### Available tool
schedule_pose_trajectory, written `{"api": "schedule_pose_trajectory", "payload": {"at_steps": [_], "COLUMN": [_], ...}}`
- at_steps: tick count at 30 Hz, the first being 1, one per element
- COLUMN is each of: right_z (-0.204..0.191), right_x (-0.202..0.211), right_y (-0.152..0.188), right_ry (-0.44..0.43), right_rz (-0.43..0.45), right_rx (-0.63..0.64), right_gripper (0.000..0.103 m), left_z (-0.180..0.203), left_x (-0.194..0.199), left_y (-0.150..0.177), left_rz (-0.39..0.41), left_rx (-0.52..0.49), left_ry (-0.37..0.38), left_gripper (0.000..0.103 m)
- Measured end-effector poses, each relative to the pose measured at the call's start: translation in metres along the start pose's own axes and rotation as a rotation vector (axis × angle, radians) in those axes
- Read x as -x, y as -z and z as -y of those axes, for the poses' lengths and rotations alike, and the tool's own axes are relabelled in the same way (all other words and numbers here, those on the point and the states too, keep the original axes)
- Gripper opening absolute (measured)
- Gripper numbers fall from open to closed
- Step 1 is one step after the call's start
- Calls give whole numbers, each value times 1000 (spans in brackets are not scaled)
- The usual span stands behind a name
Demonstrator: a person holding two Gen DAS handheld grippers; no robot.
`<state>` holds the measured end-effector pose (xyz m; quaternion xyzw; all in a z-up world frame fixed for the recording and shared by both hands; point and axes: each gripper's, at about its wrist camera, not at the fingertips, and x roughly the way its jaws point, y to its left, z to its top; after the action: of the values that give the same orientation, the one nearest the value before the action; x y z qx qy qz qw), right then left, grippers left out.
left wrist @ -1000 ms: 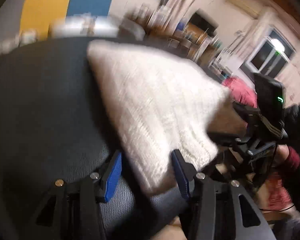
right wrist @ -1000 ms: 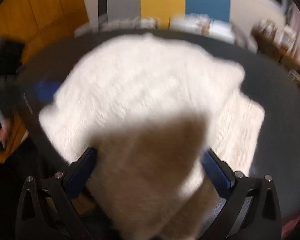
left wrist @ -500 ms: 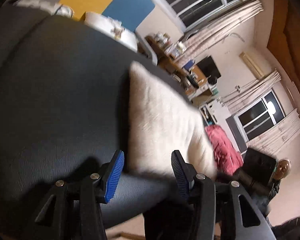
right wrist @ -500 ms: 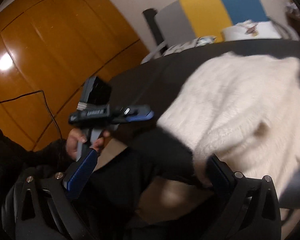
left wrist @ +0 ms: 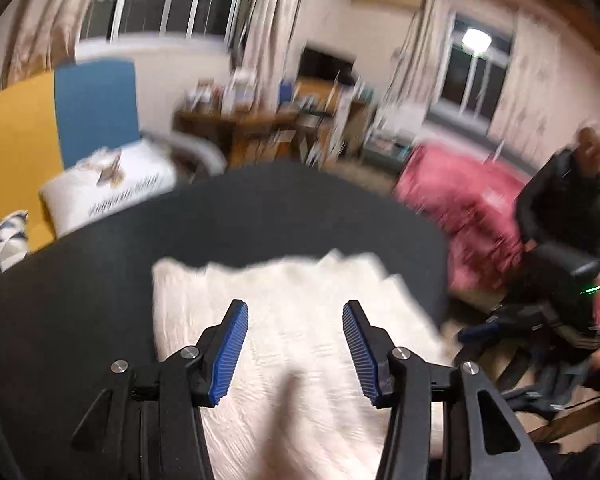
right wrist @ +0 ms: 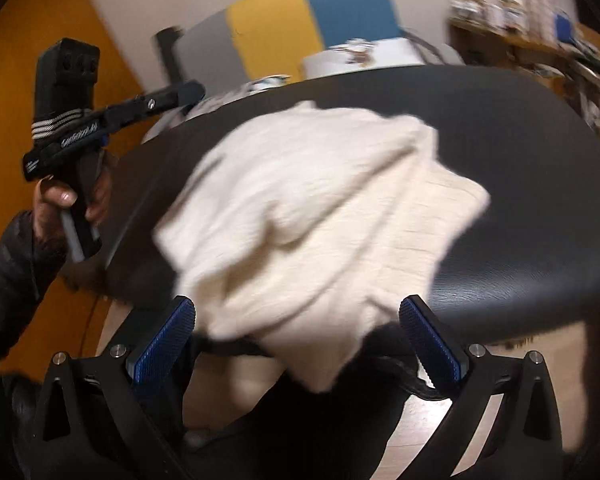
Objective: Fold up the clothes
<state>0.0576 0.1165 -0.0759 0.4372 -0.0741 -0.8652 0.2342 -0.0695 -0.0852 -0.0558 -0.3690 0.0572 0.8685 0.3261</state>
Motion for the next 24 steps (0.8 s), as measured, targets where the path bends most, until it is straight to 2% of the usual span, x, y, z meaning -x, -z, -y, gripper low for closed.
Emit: {"api": "schedule_pose_trajectory", "payload": {"at_steps": [1, 2, 5, 7, 10, 14, 16, 19, 24], "right_z": [2, 1, 0, 7, 31, 47, 44, 35, 15], "right_x": [-5, -11, -41, -68, -87, -71, -46, -18, -18], "right_y": [-3, -7, -25, -37, -67, -87, -81, -64, -42], "right_ry": [-15, -56, -155, -170, -211, -298, -394, -507, -576], "right_rz": [8, 18, -10, -51, -24, -26, -28, -55, -144], "right_rx": [1, 24, 87, 115, 64, 39, 120, 246, 347], "right_gripper": [103, 103, 103, 103, 103, 103, 103, 103, 103], "left_z": [-2, -4, -10, -10, -11, -12, -12, 0, 11], "left_x": [-12, -18, -17, -10, 1, 15, 22, 22, -9], "left_y": [8, 15, 32, 31, 30, 29, 29, 20, 5], "left_rz": [-67, -97, -92, -68, -33, 14, 38, 63, 6], "left_rx": [5, 19, 77, 96, 124, 161, 180, 114, 105], "left_ry": [-25, -33, -27, -34, -45, -60, -67, -46, -21], "left_gripper": [50, 50, 50, 50, 50, 49, 49, 49, 50]}}
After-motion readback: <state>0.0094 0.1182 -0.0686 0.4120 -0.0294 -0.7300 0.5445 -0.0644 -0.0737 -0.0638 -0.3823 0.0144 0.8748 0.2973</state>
